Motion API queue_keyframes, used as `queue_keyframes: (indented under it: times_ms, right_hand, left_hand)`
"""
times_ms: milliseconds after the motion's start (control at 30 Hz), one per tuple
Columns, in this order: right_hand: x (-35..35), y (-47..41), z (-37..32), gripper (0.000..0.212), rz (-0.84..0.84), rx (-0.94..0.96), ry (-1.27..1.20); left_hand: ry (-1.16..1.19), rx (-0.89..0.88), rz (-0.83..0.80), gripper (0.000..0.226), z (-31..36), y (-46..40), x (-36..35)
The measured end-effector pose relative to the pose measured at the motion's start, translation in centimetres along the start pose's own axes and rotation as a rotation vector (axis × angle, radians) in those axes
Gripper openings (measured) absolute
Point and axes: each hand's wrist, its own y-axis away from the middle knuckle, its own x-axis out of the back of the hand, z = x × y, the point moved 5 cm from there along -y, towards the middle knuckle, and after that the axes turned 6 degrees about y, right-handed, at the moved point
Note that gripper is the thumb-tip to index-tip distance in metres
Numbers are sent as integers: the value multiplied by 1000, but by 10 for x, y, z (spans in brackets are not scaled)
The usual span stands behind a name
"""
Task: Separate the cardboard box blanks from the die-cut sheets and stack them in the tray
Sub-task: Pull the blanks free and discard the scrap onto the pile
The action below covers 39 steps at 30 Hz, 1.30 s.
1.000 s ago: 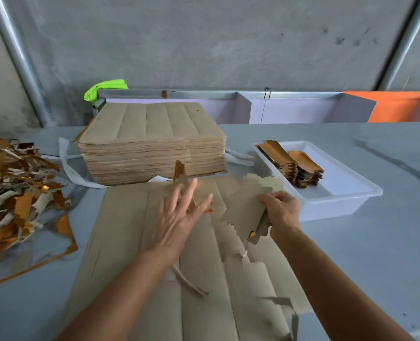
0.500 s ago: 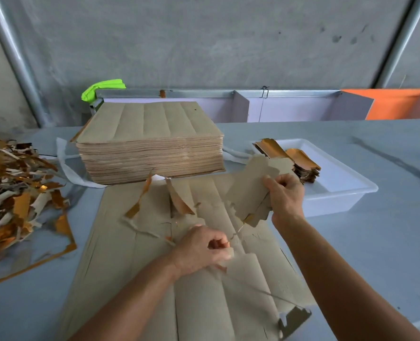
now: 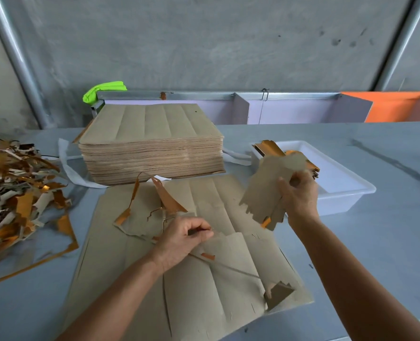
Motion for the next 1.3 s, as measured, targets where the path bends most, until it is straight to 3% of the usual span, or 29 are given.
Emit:
queue_keyframes:
  times_ms: [100,200,300,400,500,600,667,733,867,1033,1200,1300]
  right_hand:
    - [-16,16,-3,49,-245,184,164]
    - [-40,44,-7,38,-556,336,420]
    - [-50,65,-5,41,-757,181,315]
    - [-49,74,-2,25,-776,-15,121]
    - [-50,82,-3,37,-809,-13,139]
    - [-49,82,2,33,-659,49,290]
    - [-44,77,11,30,-519,-69,197]
    - [-37,74,18,32,-417,-170,136]
    - [-27,70,27,25,-292,-193,133]
    - [-21,66,28,25,-231,-173,159]
    - [-10,60,33,23,-118,-179,179]
    - [-3,57,39,22,-74,-212,141]
  left_hand:
    - [74,-22,31,11,3,1,2]
    - [132,-29,95,4,5,0,6]
    - [129,-70,161,4,10,-2,12]
    - [59,-112,210,5,12,-2,16]
    - [-8,-156,252,4,9,-3,19]
    - [-115,-170,341,18,-1,-2,21]
    - [-172,-158,432,28,-8,2,24]
    - [-215,-193,452,26,-9,7,25]
    - [-512,-235,250,32,4,10,11]
    - [-733,-153,-144,84,19,21,-25]
    - [-996,-208,-244,102,27,38,-52]
    - [-1089,-192,-283,86,29,45,-69]
